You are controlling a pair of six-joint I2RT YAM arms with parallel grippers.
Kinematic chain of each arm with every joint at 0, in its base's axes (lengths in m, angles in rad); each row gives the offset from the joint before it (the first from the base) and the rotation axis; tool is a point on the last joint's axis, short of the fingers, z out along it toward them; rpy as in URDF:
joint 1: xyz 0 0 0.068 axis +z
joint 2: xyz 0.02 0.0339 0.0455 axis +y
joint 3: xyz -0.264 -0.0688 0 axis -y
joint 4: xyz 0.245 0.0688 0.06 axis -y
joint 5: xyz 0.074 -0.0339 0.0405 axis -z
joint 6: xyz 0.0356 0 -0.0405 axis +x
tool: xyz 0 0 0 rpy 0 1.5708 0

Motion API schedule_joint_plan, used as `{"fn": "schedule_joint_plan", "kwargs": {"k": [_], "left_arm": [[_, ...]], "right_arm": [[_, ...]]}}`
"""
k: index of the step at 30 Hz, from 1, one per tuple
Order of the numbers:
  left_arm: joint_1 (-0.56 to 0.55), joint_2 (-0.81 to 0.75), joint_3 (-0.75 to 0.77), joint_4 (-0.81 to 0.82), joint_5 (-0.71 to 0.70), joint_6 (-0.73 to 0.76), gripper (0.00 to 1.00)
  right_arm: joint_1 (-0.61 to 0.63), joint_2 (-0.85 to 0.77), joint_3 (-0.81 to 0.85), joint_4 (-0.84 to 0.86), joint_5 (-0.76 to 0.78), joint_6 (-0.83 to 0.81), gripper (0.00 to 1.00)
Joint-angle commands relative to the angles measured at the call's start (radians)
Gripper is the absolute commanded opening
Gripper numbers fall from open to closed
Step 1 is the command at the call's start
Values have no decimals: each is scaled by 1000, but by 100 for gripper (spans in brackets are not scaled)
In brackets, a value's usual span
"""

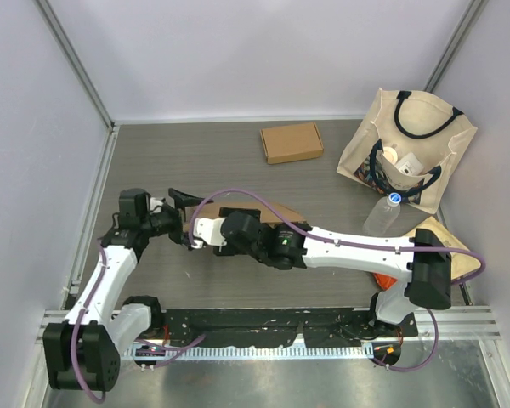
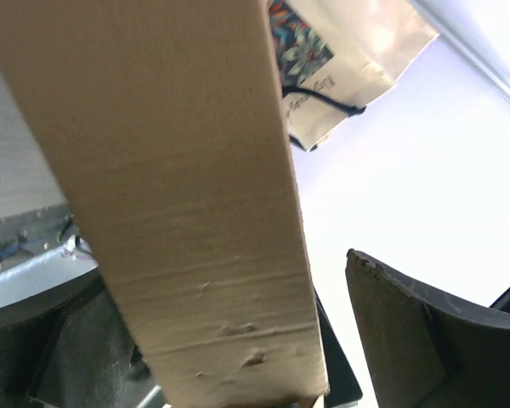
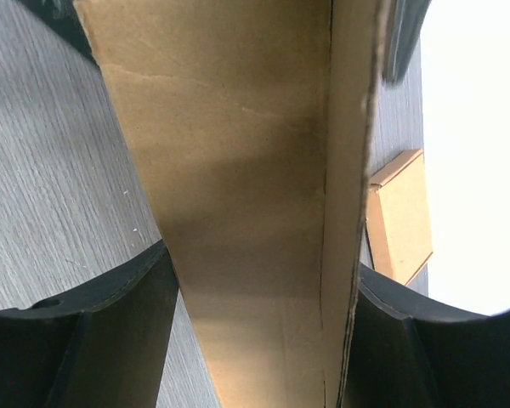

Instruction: Fold the paper box

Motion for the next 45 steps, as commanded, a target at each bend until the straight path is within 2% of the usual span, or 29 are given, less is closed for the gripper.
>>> {"fn": "schedule_joint_plan", "kwargs": {"k": [1,2,5,9,11,15,16,19,23,27,29,30,33,34,35,36,38,39,45], "left_arm": [[116,-30,98,-37,24,258,100],[133,-28,124,-158,-3,403,100],[167,-46,211,-350,-179,641,100],[185,-121,218,-446,-475,783,100],[185,-192,171,-394,-516,842,93],[184,-232,89,-184,-341,894,87],[185,-224,78,-85,-215,892,85],[181,-217,69,44,-97,926,82],[136,-182,86,167,-65,949,84],[118,-163,21,518,-54,840,85],[112,-125,-11,630,-60,828,83],[107,-100,-11,687,-62,838,79],[73,-21,53,691,-42,904,73],[15,-7,93,679,-40,929,74],[-17,24,124,647,-40,1035,75],[-49,39,161,507,-54,1100,73],[-114,87,253,403,-75,1232,66],[-119,101,270,354,-86,1242,63],[-137,144,297,369,-120,1246,55]], "right_arm": [[-8,-7,111,-109,29,32,44],[-12,-8,129,-138,23,41,44],[-43,-4,212,-280,13,96,42],[-116,28,339,-529,-84,182,39],[-147,54,394,-605,-174,225,39],[-256,117,474,-682,-328,273,39],[-273,139,485,-693,-354,276,40],[-327,174,537,-728,-438,279,41],[-356,247,585,-750,-506,268,45],[-370,271,603,-739,-529,255,49],[-385,263,592,-722,-547,247,51],[-390,262,583,-715,-556,244,52],[-403,271,577,-707,-586,241,52],[-403,272,576,-707,-589,238,52],[-405,272,574,-707,-593,236,52],[-410,272,573,-706,-599,236,52],[-419,269,572,-695,-613,233,52],[-423,269,572,-692,-613,233,51],[-428,269,574,-687,-632,227,51]]}}
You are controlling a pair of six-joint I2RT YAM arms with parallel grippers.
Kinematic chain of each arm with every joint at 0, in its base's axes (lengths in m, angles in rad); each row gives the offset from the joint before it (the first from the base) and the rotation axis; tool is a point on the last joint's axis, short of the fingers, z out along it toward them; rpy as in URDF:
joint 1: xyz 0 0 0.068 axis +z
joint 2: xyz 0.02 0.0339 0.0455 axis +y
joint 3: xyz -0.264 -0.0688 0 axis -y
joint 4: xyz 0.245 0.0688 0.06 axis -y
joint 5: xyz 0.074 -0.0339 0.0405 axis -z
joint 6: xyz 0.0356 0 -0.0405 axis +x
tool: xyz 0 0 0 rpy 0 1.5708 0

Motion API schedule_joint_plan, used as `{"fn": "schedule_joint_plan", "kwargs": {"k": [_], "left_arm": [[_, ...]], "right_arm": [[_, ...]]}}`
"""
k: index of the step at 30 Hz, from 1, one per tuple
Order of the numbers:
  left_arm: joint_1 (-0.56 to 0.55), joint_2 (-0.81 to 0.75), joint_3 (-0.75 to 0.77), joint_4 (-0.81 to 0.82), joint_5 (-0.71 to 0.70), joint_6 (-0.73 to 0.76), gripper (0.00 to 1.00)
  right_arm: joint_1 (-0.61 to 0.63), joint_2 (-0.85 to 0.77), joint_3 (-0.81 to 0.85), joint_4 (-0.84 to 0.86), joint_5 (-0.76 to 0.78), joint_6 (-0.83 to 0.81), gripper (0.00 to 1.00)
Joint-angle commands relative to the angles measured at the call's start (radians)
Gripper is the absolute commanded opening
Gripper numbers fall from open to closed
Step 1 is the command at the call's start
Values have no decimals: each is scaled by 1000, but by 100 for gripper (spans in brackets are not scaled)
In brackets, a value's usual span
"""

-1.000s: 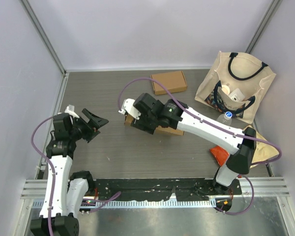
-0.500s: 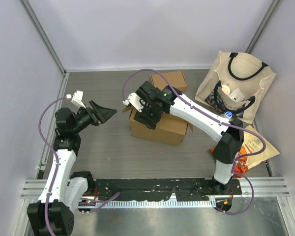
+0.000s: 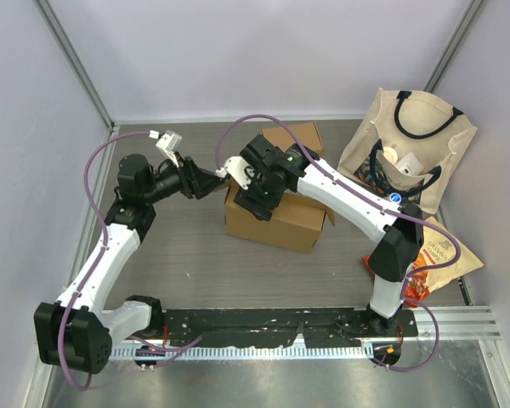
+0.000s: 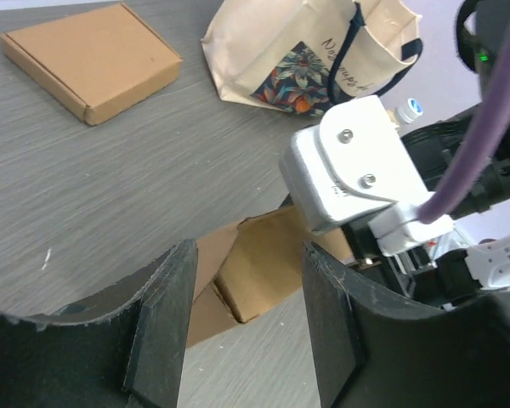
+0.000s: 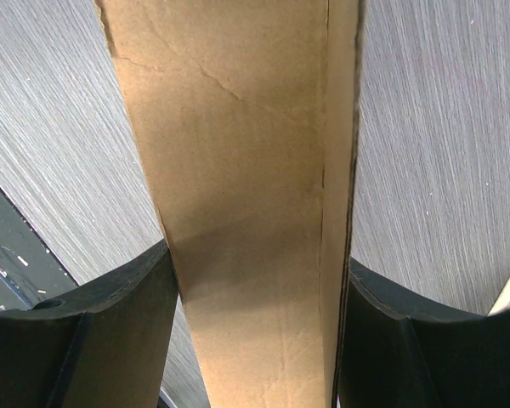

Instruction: Fold the paper box

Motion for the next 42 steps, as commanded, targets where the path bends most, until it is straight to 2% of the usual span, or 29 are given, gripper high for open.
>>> {"fn": "schedule_joint_plan", "kwargs": {"k": [1,10,15,17,20,24,27,28,32,42], "left_arm": [[-15,31,45,-37,-38,81,55],[-43,80,80,-149,-58,171,49],[-67,103,109,-153,-93,155,29],[-78,108,123,-182,-107,151,14],[-110,93,151,-210,-167,133,0],[-165,70,143,-210,-205,66,0],[-216,28,78,-195,-334,34,0],[-224,16,53,-180,-415,6,0],[-243,-45,-39,-104,-511,-77,0],[-273,-62,-85,-72,-549,-201,0]], "right_arm": [[-6,3,7,45,-107,21,51],[-11,1,22,47,-96,22,50],[-11,4,16,51,-93,27,48],[-11,0,4,62,-89,28,48],[-9,-5,-1,83,-69,36,47],[-3,3,3,100,-47,47,47],[-1,6,9,112,-52,53,47],[-1,9,7,117,-57,54,47],[0,27,24,122,-49,68,47],[2,42,35,140,-7,88,47]]}}
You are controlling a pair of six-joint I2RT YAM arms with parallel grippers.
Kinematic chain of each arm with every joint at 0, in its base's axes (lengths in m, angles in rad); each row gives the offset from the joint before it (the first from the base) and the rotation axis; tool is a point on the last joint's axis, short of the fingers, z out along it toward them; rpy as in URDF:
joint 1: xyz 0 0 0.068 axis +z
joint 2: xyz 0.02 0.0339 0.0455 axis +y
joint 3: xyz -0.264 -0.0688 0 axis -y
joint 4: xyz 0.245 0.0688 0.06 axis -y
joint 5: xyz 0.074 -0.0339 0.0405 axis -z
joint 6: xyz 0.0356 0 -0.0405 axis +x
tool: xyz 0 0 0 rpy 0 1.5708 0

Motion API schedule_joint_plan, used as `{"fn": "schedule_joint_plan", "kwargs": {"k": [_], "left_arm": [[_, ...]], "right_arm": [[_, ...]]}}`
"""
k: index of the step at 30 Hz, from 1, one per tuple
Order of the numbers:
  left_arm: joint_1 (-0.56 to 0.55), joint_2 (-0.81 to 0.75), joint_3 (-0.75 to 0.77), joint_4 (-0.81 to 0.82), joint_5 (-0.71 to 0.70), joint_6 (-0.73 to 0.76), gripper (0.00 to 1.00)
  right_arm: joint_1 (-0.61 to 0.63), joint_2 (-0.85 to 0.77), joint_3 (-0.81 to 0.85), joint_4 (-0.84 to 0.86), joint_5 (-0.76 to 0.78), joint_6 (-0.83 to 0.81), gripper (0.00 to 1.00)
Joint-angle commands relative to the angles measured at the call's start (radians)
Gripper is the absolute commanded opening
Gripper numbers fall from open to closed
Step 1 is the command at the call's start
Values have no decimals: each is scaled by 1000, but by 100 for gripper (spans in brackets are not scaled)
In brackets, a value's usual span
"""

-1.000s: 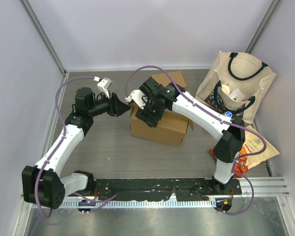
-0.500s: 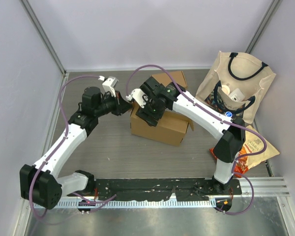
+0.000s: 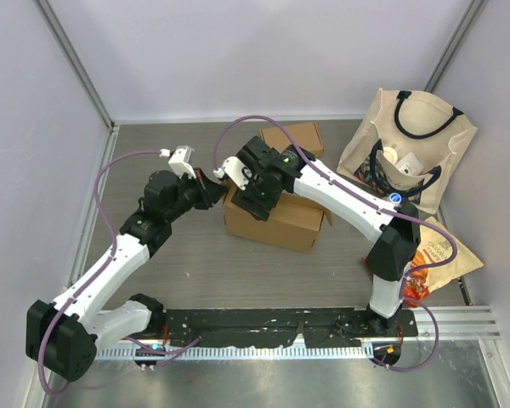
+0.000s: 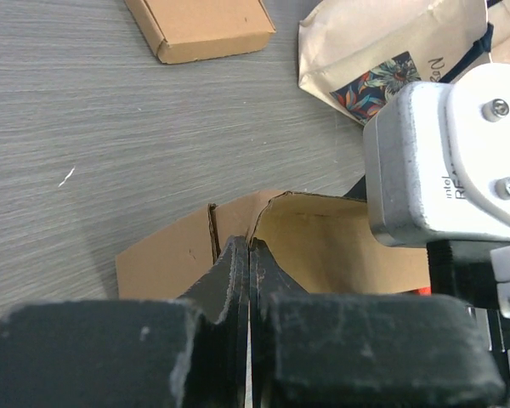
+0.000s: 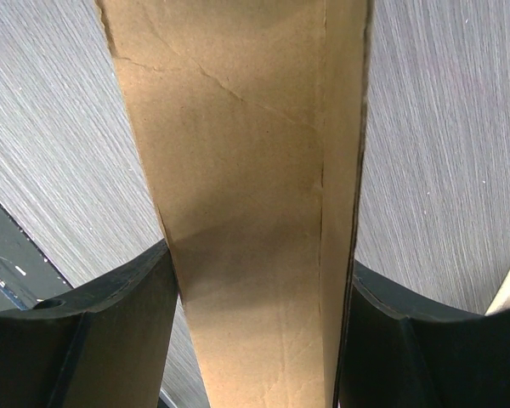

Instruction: Fold the paper box

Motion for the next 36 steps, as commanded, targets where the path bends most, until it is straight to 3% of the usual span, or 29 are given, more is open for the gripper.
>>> {"fn": "schedule_joint_plan", "kwargs": {"k": [1,5,13,20,26,32,36], "left_arm": [[-17,-17,-11,33,-3,-93,0],[-26,-20,-14,27,-29,-132,0],[-29,-30,-46,-30,-72,-74,0],[-29,-59,-118,3,-85,-99,0],[-27,-74,-126,-15,-115,-67,0],[-27,-68,-109,-32,-112,-52,0],[-29,-65,-88,-55,-103,-35,0]], "right_arm": [[-6,24,25,131,-33,66,47],[-6,24,22,137,-36,63,47],[-3,10,-1,148,-41,65,49],[-5,-54,-59,255,-18,175,64],[-17,-108,-37,263,118,336,79],[-81,-319,-67,179,106,594,84],[-161,-566,-313,119,264,767,84]]}}
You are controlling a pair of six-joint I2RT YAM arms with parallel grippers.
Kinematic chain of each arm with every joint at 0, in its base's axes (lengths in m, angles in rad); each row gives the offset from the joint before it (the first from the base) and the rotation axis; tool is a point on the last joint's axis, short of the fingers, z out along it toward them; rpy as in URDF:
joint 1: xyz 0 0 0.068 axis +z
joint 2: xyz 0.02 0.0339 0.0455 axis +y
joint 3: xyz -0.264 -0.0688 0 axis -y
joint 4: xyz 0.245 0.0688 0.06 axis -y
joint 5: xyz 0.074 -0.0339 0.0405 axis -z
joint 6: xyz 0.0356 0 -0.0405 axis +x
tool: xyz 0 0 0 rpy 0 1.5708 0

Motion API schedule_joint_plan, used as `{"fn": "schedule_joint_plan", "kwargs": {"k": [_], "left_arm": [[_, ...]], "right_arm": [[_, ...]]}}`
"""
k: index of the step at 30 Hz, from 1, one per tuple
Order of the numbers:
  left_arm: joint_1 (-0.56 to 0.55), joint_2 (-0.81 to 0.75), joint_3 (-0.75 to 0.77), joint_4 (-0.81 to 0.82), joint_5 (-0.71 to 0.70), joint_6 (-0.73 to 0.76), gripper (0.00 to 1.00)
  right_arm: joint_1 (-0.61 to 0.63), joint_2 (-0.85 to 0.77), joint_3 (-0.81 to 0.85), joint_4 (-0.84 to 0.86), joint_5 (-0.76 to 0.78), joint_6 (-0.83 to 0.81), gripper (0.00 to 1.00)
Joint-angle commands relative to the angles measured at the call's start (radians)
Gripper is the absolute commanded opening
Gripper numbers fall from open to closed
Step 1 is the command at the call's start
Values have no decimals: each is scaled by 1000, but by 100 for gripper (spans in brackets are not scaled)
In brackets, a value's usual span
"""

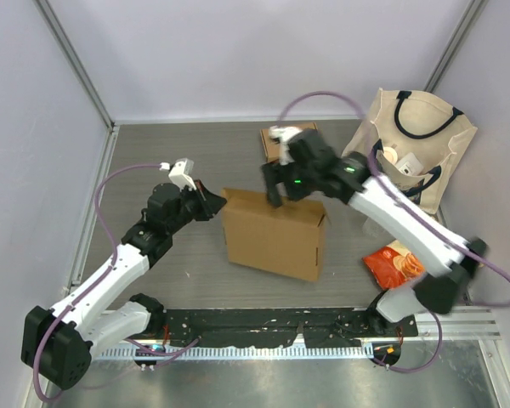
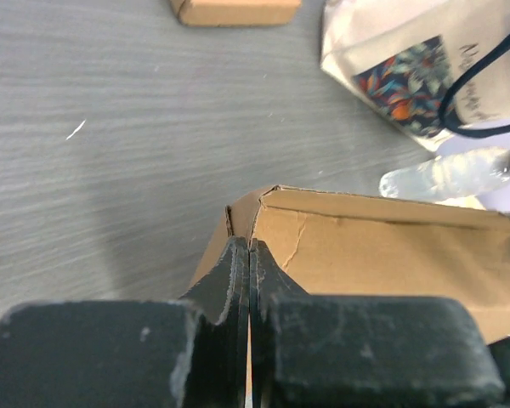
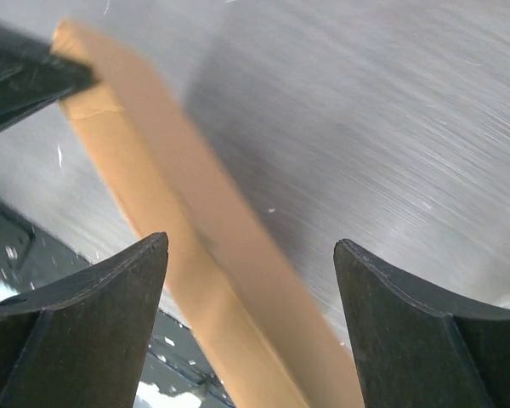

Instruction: Fold the paper box

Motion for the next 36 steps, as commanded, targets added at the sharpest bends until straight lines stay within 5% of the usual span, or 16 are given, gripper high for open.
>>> {"fn": "schedule_joint_plan", "kwargs": {"k": [1,5,11,18,23,28,29,36], "left_arm": [[3,-1,24,-83,-2,44,0],[3,-3,22,-70,20,27,0],[-1,-53,22,-86,21,33,0],[-3,-95,21,-114,15,39,0],[-1,-98,22,-125,18,39,0],[-1,-135,22,-140,1,44,0],[-1,-144,22,-142,-2,45,0],[-1,-173,10,-148,4,19,0]], "right_arm": [[-104,-388,-184,-6,197,262,84],[-103,-521,-367,133,57,245,85],[-106,-581,-421,82,134,216,86],[-106,-561,-480,22,169,231,56],[-105,-604,-555,52,148,214,54],[-105,-625,-597,54,157,260,33],[-105,-636,-594,60,170,276,23],[-105,-615,-618,154,127,364,2]]}}
